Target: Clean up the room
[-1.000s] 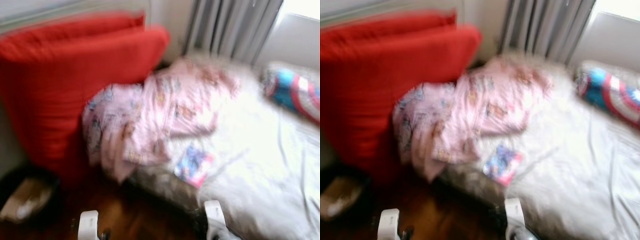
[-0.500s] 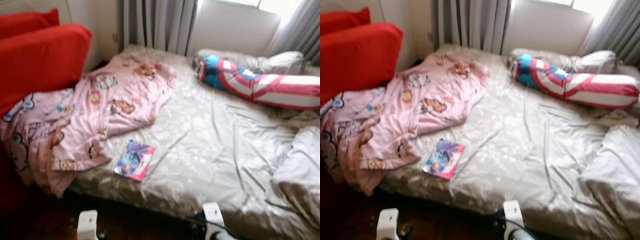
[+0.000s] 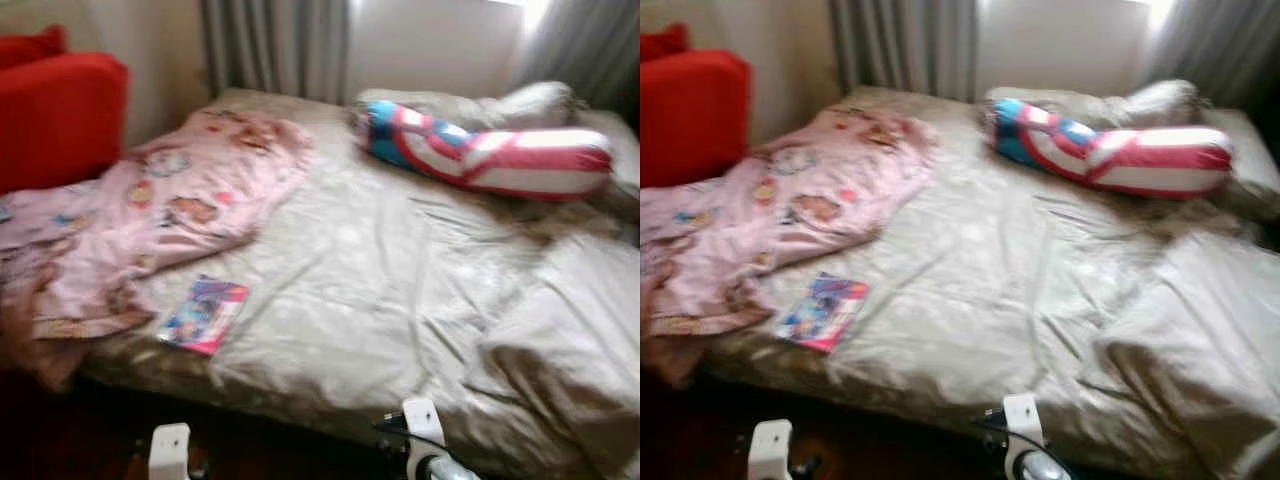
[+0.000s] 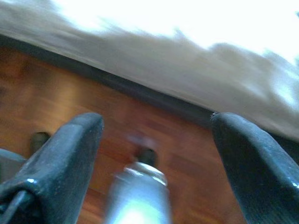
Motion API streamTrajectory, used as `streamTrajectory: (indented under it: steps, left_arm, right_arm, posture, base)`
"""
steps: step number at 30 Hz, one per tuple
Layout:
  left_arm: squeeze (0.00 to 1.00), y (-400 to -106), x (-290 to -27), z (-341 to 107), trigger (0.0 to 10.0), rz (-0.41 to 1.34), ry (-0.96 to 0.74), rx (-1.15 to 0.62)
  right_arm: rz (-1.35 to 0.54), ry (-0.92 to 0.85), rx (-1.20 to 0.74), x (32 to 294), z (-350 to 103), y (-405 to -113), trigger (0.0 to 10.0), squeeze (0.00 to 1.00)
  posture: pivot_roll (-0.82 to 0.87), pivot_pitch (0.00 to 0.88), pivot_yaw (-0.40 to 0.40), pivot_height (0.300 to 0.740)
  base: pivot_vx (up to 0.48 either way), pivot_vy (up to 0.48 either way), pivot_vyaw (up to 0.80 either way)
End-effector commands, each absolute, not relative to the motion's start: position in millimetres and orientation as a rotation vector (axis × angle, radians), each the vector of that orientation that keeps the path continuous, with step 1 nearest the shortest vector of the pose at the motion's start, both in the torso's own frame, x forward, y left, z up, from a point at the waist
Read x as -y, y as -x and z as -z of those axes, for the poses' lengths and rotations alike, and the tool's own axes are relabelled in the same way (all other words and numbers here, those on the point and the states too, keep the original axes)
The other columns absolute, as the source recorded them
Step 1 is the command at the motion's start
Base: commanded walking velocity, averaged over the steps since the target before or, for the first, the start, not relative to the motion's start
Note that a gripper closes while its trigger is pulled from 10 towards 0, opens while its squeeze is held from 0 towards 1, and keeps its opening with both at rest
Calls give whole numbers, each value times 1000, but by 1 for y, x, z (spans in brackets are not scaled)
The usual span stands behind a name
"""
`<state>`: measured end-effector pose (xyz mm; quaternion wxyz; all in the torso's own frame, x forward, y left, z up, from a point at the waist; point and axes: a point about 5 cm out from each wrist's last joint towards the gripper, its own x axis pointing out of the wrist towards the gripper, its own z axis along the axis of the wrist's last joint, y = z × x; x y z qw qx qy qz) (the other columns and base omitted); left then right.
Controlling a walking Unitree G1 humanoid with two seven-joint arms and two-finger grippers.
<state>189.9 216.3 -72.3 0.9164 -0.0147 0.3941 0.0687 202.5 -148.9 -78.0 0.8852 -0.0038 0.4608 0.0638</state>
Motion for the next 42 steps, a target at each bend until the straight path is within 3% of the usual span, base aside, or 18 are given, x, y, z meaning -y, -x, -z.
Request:
streamTrajectory:
  steps: [1,15,21,42]
  left_arm:
    - [0,-185,-213,76,10000,-127,31,-834]
    - [0,-183,-215,76,10000,-124,27,-839]
    - [0,-183,-217,76,10000,-122,21,-843]
    - [0,-176,-217,80,10000,-129,30,-877]
  right_arm:
    - [-126,7,-962,150,78,-202,10000,0]
    - [-123,3,-958,149,78,-202,10000,0]
    - [-120,-1,-951,148,78,-203,10000,0]
    - [-121,0,-945,149,77,-204,10000,0]
  posture:
    - [11,59,-63,734]
    - [11,69,-56,734]
    - [11,70,-53,734]
    - [11,67,-57,734]
  base:
    - [0,-386,-750]
    - [0,-386,-745]
    - [0,-370,0]
    - [13,0,0]
